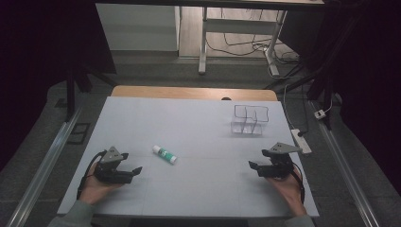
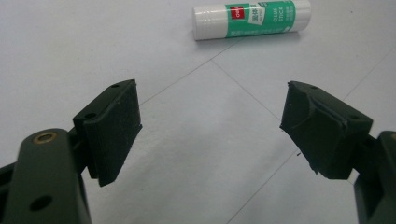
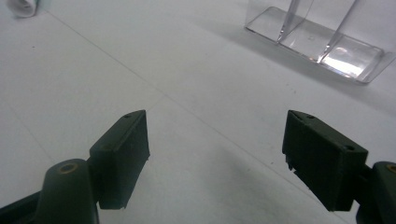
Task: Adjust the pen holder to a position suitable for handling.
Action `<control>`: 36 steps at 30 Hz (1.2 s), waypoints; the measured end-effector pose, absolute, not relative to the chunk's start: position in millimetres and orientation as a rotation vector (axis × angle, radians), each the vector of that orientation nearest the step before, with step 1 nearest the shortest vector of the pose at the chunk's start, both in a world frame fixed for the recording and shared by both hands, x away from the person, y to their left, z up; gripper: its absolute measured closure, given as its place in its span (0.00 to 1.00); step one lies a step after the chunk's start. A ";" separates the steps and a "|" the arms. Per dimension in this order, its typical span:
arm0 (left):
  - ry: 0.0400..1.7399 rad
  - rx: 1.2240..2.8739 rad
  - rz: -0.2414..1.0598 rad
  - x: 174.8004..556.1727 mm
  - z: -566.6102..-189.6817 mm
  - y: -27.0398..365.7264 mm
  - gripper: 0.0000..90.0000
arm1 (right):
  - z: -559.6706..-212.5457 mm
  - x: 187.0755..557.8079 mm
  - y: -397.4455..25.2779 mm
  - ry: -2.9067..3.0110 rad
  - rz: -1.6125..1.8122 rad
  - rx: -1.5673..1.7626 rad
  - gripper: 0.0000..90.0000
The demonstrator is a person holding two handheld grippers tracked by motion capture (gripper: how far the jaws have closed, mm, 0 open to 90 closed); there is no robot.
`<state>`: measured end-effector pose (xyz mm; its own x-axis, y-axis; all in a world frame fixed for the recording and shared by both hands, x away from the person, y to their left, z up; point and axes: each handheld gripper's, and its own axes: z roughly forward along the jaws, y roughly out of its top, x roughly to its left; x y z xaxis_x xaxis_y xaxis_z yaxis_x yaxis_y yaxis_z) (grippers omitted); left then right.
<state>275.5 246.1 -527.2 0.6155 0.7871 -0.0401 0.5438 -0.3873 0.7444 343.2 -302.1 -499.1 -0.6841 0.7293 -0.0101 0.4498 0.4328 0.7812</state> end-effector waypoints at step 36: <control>1.038 2.093 0.412 276.3 -528.4 245.5 0.22 | -474.8 405.1 -327.7 2.173 1.046 1.228 0.36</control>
<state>276.3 245.5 -528.4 0.6191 0.7842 -0.0414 0.5429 -0.3892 0.7442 405.1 -327.7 -474.8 -0.5141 0.8577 -0.0040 0.5321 0.3226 0.7828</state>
